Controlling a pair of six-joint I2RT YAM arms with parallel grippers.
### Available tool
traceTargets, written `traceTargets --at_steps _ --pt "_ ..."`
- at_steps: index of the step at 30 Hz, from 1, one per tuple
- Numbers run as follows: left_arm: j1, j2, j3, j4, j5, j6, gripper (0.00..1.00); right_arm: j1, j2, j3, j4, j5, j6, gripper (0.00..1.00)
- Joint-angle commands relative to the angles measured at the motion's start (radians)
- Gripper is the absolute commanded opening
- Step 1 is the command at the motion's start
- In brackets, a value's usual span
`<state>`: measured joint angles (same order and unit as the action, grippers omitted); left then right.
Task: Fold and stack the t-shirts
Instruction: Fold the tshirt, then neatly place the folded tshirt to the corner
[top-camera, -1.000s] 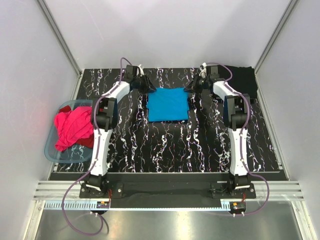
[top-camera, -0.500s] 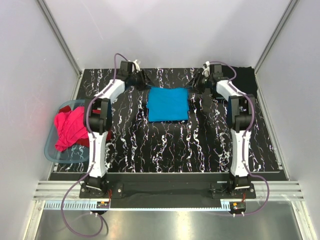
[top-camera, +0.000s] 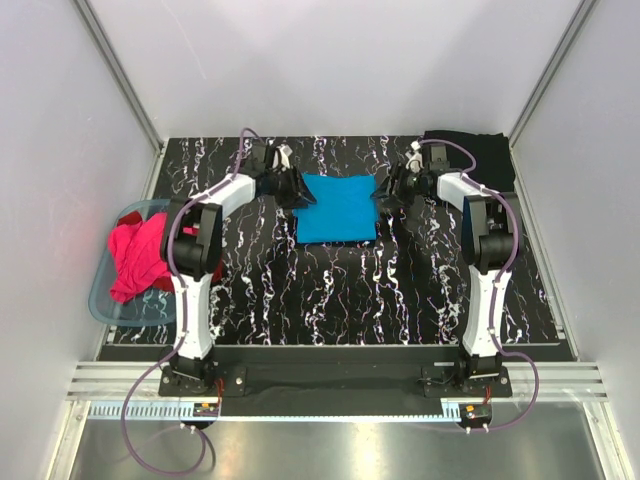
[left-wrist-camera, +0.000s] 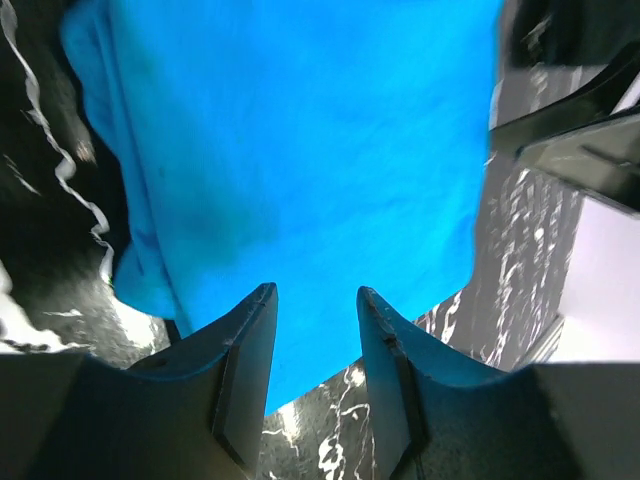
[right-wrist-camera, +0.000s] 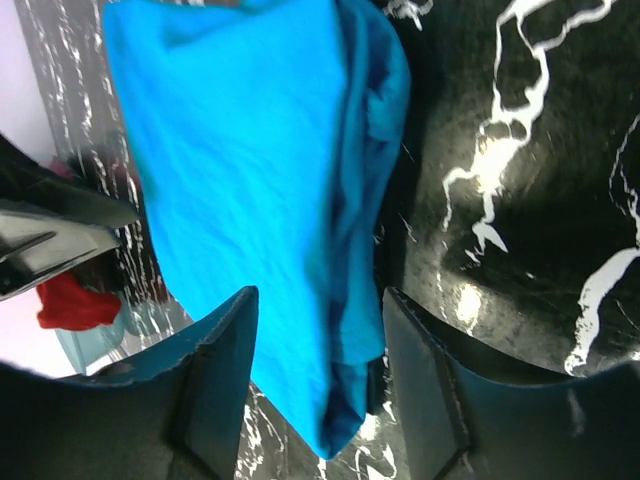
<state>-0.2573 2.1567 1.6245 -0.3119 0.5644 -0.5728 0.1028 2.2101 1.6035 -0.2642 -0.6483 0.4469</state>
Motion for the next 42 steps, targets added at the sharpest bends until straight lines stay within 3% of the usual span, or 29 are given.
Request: traceTargets --at_steps 1,4,8,12,16,17,18,22,26,32,37,42 --pt "0.003 0.025 -0.005 -0.013 -0.03 0.017 0.43 0.0 -0.003 -0.022 0.017 -0.02 -0.043 0.59" --pt "0.003 0.061 0.005 -0.067 -0.092 0.033 0.41 0.017 -0.009 -0.062 0.028 -0.013 -0.056 0.54" --pt "0.006 0.08 0.014 -0.107 -0.181 0.045 0.39 0.029 -0.033 -0.125 0.072 0.004 -0.036 0.35" --pt "0.012 0.101 0.035 -0.13 -0.213 0.059 0.37 0.029 -0.036 -0.197 0.134 0.006 -0.011 0.32" --pt "0.018 0.124 0.08 -0.151 -0.232 0.077 0.37 0.029 -0.029 -0.227 0.17 -0.014 0.021 0.12" --pt "0.018 0.126 0.086 -0.156 -0.215 0.079 0.37 0.031 -0.035 -0.235 0.181 -0.022 0.026 0.12" --pt "0.018 0.123 0.093 -0.159 -0.202 0.082 0.37 0.031 -0.039 -0.241 0.187 -0.027 0.029 0.14" --pt "0.016 0.033 0.13 -0.185 -0.161 0.085 0.39 0.025 -0.101 -0.254 0.187 -0.024 0.033 0.47" --pt "0.016 -0.067 0.166 -0.281 -0.192 0.117 0.4 0.015 -0.156 -0.232 0.186 -0.013 0.052 0.6" --pt "-0.008 -0.241 0.06 -0.311 -0.152 0.156 0.41 0.015 -0.023 -0.059 0.128 0.004 0.029 0.7" --pt "-0.057 -0.36 -0.037 -0.317 -0.156 0.203 0.42 0.015 0.091 0.125 0.028 0.051 0.012 0.73" --pt "-0.094 -0.44 -0.092 -0.319 -0.135 0.229 0.43 0.018 0.16 0.208 -0.023 0.133 -0.016 0.75"
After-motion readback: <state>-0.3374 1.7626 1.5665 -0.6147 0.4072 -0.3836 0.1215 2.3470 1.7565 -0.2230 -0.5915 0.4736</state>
